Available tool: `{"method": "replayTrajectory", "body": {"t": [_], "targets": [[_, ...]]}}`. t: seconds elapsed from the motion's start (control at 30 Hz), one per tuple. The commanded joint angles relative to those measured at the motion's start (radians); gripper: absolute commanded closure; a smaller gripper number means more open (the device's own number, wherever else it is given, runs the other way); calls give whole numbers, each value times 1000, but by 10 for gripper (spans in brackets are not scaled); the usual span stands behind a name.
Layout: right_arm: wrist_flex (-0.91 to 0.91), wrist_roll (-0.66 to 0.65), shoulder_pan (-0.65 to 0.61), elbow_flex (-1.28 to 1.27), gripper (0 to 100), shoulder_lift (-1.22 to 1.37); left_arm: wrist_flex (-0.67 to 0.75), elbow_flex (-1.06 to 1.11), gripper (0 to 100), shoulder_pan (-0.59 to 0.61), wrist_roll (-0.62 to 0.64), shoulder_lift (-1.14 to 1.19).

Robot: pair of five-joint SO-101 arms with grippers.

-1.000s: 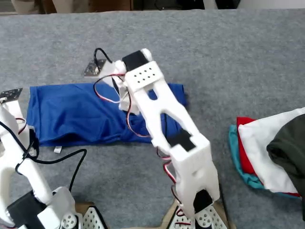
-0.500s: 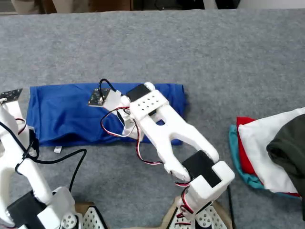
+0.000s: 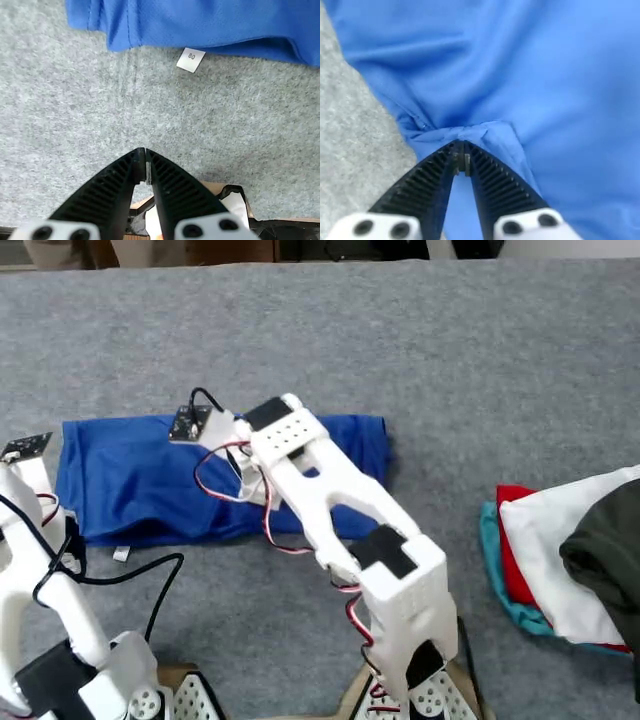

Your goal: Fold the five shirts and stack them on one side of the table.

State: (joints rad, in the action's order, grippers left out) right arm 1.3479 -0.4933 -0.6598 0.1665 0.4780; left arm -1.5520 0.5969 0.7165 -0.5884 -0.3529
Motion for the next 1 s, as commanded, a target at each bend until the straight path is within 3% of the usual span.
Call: {"method": "replayTrajectory", "body": {"t": [0.0, 0.2, 0.33, 0.5, 0.73, 0.97], "targets": [[54, -9, 18, 131, 990, 10, -2, -8, 980, 5, -3, -35], [87, -8, 27, 153, 990, 4, 28, -32, 980, 6, -3, -35], [161, -3, 67, 219, 990, -65, -14, -170, 977, 6, -2, -28], [284, -9, 137, 348, 990, -168, -21, -436, 859, 3, -3, 27], [407, -11, 225, 430, 990, -193, -21, -761, 820, -3, -3, 429], [416, -9, 213, 435, 990, -194, -46, -1117, 822, 8, -3, 846]]}}
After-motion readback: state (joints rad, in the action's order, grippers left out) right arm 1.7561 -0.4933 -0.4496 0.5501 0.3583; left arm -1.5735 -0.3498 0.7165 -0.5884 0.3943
